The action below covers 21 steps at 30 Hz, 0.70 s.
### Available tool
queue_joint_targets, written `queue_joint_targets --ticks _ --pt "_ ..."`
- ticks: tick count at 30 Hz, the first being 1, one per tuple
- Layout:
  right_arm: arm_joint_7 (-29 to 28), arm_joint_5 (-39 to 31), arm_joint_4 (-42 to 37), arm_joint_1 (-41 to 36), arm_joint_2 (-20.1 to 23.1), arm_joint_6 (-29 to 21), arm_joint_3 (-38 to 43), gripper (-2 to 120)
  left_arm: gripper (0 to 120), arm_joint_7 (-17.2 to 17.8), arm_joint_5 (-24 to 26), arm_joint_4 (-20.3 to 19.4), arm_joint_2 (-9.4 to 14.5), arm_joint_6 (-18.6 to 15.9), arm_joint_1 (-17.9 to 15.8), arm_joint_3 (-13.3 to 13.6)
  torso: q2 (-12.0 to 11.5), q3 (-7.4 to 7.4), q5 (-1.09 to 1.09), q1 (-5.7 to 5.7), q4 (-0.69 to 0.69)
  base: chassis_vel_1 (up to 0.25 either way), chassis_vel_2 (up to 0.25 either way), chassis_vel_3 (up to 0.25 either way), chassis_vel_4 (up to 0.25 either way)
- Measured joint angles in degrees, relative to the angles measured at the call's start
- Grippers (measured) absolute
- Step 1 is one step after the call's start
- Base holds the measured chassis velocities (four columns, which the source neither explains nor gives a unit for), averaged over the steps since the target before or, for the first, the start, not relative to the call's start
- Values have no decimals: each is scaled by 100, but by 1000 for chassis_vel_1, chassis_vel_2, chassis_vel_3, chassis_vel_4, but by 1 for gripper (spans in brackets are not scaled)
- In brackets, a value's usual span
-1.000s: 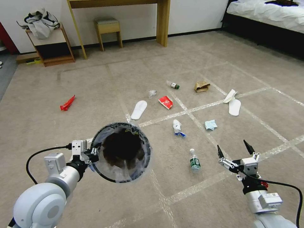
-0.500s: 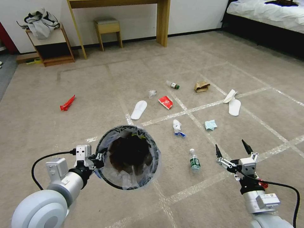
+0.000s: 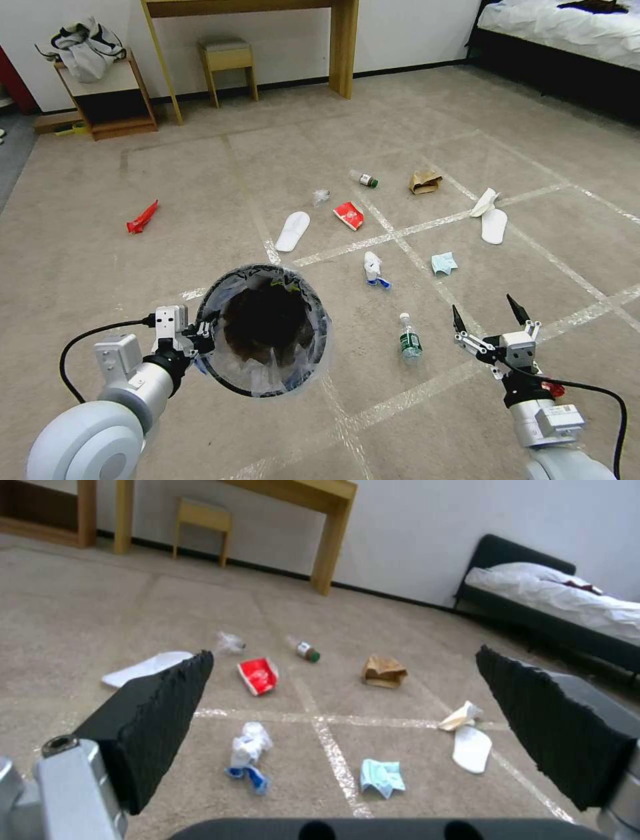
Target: Pick up the trash bin and place the garbage on the floor into it.
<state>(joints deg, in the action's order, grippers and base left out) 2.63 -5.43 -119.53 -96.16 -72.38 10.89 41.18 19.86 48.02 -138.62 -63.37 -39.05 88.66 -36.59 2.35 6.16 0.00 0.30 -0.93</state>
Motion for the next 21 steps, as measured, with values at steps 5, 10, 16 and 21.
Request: queue_joint_targets --ticks 5,10,16,21 --pt "-5 -53 64 72 57 -52 -39 100 0 -15 -81 20 -65 20 20 -5 0 0 0 0 0 0 0 0 0" --pt "12 -89 158 128 23 -67 -51 100 0 -95 -279 106 -132 90 39 2 0 0 0 0 0 0 0 0 0" --pt "28 -166 331 285 51 -139 -152 100 0 -122 -290 208 -101 124 20 -89 0 0 0 0 0 0 0 0 0" --pt "19 -204 447 419 129 -215 -284 100 0 -166 -211 303 16 179 -38 -236 0 0 0 0 0 0 0 0 0"
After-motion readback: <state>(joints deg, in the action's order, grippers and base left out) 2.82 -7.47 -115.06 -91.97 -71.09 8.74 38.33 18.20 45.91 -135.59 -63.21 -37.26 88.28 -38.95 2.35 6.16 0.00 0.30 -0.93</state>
